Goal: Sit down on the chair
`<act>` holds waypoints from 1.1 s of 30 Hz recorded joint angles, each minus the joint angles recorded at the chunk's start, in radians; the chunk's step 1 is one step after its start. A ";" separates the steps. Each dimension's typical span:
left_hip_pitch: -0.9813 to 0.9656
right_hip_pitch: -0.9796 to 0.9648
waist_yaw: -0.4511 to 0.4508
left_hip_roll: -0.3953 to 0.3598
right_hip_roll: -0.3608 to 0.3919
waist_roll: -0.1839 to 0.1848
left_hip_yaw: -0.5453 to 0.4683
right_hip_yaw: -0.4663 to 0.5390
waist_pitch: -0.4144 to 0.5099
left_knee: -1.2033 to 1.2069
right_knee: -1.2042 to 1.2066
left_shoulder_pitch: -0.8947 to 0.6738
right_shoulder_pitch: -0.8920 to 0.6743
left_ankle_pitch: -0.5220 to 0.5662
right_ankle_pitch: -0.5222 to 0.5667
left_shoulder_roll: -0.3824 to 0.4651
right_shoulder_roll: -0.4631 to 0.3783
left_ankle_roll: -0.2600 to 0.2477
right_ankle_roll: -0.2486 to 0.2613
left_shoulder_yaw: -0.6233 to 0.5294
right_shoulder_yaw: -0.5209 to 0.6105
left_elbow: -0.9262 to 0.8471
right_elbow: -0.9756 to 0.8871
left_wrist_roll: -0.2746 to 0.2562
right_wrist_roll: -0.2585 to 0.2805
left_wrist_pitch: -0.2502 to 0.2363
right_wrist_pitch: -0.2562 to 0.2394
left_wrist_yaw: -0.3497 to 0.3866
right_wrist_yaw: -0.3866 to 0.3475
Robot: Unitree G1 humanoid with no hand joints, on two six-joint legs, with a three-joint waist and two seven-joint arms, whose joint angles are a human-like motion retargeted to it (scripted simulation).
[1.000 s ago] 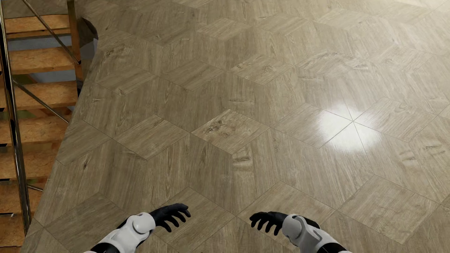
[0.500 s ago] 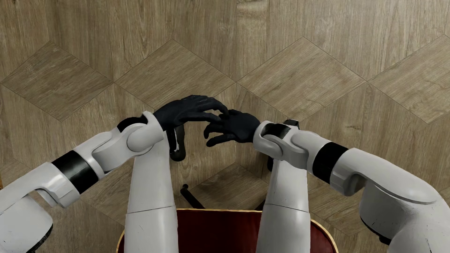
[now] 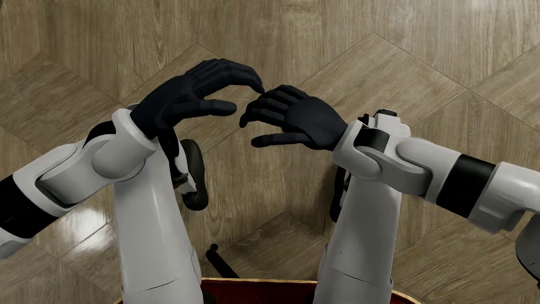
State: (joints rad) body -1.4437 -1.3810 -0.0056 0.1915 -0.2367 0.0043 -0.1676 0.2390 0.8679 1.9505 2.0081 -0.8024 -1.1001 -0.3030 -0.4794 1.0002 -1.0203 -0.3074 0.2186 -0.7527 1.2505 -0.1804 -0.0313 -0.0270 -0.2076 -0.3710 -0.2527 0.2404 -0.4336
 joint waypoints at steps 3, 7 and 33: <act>0.071 0.071 0.000 0.001 -0.003 0.003 0.002 -0.003 -0.029 0.030 0.026 0.068 0.149 0.024 0.026 -0.066 0.083 0.021 -0.003 0.042 -0.161 0.094 0.100 0.041 -0.025 0.031 0.016 -0.087 0.094; 0.210 0.197 -0.004 0.011 -0.001 -0.012 0.017 -0.017 -0.078 0.002 0.003 0.265 0.408 0.068 0.073 -0.222 0.285 0.034 -0.021 0.200 -0.437 0.259 0.322 0.124 -0.064 0.064 0.034 -0.179 0.198; 0.415 0.459 0.007 -0.033 0.080 0.011 0.025 -0.050 -0.295 -0.004 -0.032 0.805 1.139 0.092 0.113 -0.689 0.674 0.140 -0.102 0.469 -0.925 1.196 1.040 0.223 -0.004 0.248 0.199 -0.444 0.602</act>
State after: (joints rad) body -1.0286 -0.9221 0.0016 0.1582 -0.1568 0.0157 -0.1424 0.1892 0.5725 1.9470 1.9764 0.0025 0.0393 -0.2106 -0.3664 0.3109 -0.3467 -0.1678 0.1163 -0.2840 0.3257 1.0158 1.0092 0.1956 -0.2111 -0.1234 -0.0537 -0.2037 0.1681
